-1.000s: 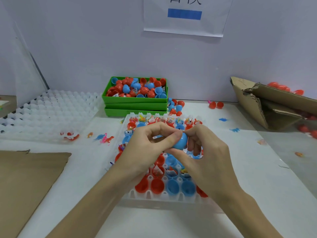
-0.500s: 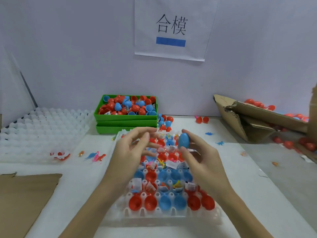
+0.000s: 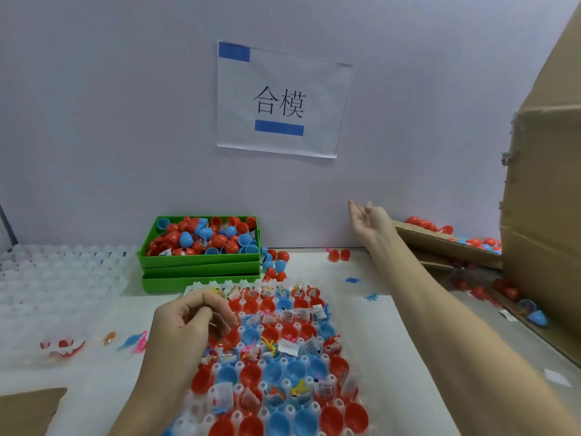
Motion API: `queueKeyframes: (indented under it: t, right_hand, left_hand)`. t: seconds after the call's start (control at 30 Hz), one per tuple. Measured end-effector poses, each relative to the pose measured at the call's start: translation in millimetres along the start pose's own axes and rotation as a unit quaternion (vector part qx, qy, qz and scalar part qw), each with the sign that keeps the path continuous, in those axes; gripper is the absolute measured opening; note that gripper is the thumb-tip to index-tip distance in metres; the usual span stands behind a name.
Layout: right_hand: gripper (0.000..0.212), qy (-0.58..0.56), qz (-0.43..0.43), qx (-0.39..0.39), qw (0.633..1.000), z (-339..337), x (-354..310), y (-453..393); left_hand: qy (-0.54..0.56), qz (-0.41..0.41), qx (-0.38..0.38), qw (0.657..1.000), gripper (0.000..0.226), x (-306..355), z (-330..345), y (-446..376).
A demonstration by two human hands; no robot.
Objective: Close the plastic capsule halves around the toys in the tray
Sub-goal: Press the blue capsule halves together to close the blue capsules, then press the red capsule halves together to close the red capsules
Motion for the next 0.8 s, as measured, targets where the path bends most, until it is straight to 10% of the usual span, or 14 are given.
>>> queueKeyframes:
  t: [0.33,0.57,0.8]
  right_hand:
    - [0.028,0.329,0.011,-0.161,0.93,-58,52,107]
    - [0.031,0.552,-0.046,-0.202,0.808,-63,79,160]
    - [0.035,0.634,-0.139,-0.251,0.719,-60,97,174]
  left_hand:
    - [-0.077,0.042,0.005,0.996,0.051,9,-11,-4]
    - [-0.27,0.039,-0.242,0.931,0.017,-10,10,1]
    - [-0.267,0.049,-0.364,0.891,0.037,-4,11,16]
Point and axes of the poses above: each hand's wrist, its own y-axis away from the middle knuckle, its own z-axis out of the palm, x = y × z, the point moved 6 cm from there along -y, towards the middle knuckle
